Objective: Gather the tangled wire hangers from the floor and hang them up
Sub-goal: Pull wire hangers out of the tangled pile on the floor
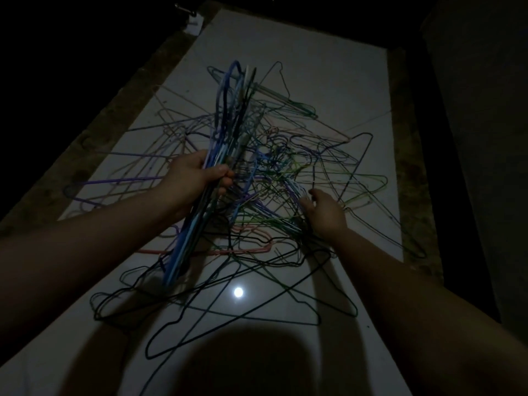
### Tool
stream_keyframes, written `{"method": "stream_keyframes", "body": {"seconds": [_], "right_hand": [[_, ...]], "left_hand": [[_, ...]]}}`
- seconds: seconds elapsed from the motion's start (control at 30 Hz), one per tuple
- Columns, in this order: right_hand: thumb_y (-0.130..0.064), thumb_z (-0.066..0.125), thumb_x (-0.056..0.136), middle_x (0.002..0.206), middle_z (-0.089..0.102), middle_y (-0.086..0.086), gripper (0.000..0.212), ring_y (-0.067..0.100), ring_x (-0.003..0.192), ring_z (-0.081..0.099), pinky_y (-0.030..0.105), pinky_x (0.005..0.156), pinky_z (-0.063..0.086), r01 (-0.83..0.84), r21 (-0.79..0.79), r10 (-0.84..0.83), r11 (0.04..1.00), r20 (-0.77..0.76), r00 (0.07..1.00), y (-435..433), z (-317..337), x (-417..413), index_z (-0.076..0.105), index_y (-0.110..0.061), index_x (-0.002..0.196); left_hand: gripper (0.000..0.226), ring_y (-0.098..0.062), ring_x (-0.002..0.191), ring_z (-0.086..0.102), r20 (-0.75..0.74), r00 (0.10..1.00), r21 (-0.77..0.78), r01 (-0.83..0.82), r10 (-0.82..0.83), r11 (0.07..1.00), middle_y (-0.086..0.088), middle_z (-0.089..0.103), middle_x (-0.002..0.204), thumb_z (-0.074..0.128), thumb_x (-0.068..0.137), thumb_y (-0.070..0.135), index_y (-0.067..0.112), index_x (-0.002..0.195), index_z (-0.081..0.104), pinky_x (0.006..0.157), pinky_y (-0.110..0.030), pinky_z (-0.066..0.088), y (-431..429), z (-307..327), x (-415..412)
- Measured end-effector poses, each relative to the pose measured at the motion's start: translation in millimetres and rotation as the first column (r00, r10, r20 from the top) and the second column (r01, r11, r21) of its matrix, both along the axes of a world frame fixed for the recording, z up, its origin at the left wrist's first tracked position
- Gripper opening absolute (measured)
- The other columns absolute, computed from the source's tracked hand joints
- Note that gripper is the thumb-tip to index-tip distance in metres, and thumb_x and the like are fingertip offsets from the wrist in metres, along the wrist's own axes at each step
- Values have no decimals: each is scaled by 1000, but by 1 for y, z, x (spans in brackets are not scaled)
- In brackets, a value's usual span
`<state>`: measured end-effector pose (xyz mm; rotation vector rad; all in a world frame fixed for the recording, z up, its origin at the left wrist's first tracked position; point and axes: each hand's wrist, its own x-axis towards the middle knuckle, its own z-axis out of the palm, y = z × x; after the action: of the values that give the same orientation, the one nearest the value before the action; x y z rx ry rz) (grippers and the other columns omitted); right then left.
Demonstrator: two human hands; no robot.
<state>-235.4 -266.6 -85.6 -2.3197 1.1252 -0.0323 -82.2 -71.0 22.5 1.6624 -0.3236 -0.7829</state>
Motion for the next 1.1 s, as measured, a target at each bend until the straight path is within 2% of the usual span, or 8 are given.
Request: {"method": "stream_keyframes", "body": {"seconds": [0.07, 0.27, 0.47, 0.6, 0.73, 0.9, 1.0, 1.1], "right_hand": [[-34, 46, 98, 136, 50, 17, 50, 32, 122, 48, 36, 98, 39, -13, 6, 13, 1000, -19, 1000, -1, -8, 3, 42, -6, 140], [-26, 42, 101, 146, 40, 16, 48, 29, 134, 35, 34, 110, 27, 9, -120, 0, 993, 68, 998, -13, -10, 28, 35, -4, 143], [-22, 43, 100, 139, 47, 17, 42, 33, 126, 42, 36, 101, 35, -17, -114, 25, 993, 75, 997, -24, -8, 60, 42, -3, 138], [-29, 45, 98, 144, 40, 15, 52, 33, 131, 36, 42, 106, 28, -89, -221, 52, 971, -168, 984, -36, -11, 69, 32, -9, 144], [-38, 37, 100, 139, 43, 15, 46, 32, 128, 39, 44, 107, 25, -135, -249, 38, 959, -359, 933, -50, -13, 80, 40, -9, 135], [-39, 56, 92, 126, 56, 13, 42, 31, 120, 48, 43, 108, 23, -100, -205, 9, 974, -407, 914, -67, -9, 88, 54, -10, 123], [-34, 57, 92, 134, 50, 15, 46, 31, 129, 39, 42, 107, 25, -73, -202, -16, 977, -407, 913, -68, -6, 89, 50, -9, 129], [-31, 59, 91, 132, 52, 16, 40, 33, 133, 31, 41, 108, 25, -84, -259, -26, 962, -396, 918, -68, -2, 90, 54, -7, 123]], "left_hand": [[14, -2, 55, 62, 8, 1000, 1, -7, 7, 1000, -3, 63, 78, 49, 94, 4, 8, 105, 58, 52, -16, 50, 0, -3, -1], [20, -5, 57, 60, -1, 1000, 2, -9, 9, 1000, -2, 61, 73, 45, 95, 1, 14, 92, 60, 54, -19, 50, 7, -12, 6], [19, -7, 57, 59, 3, 1000, 4, -6, 6, 1000, 4, 62, 65, 47, 94, 1, 15, 93, 60, 54, -19, 49, 5, -14, 5], [18, -5, 55, 59, 26, 1000, 34, -4, 3, 999, -2, 62, 70, 49, 93, 1, 15, 91, 60, 52, -17, 49, 2, -15, -3], [18, -5, 55, 59, -2, 999, 35, -38, 38, 999, -8, 61, 75, 49, 92, -1, 13, 90, 60, 53, -17, 51, 0, -18, -5], [19, -8, 54, 57, -28, 998, 16, -57, 57, 998, -5, 60, 69, 47, 92, -3, 11, 90, 60, 52, -18, 49, 2, -21, -6], [20, -8, 53, 56, -49, 996, -5, -72, 71, 997, 1, 61, 61, 45, 93, -3, 11, 90, 59, 52, -19, 48, 3, -21, -7], [18, -7, 51, 56, -48, 994, 9, -99, 100, 995, 4, 62, 58, 45, 93, -2, 9, 92, 59, 50, -18, 48, 4, -22, -5]]}}
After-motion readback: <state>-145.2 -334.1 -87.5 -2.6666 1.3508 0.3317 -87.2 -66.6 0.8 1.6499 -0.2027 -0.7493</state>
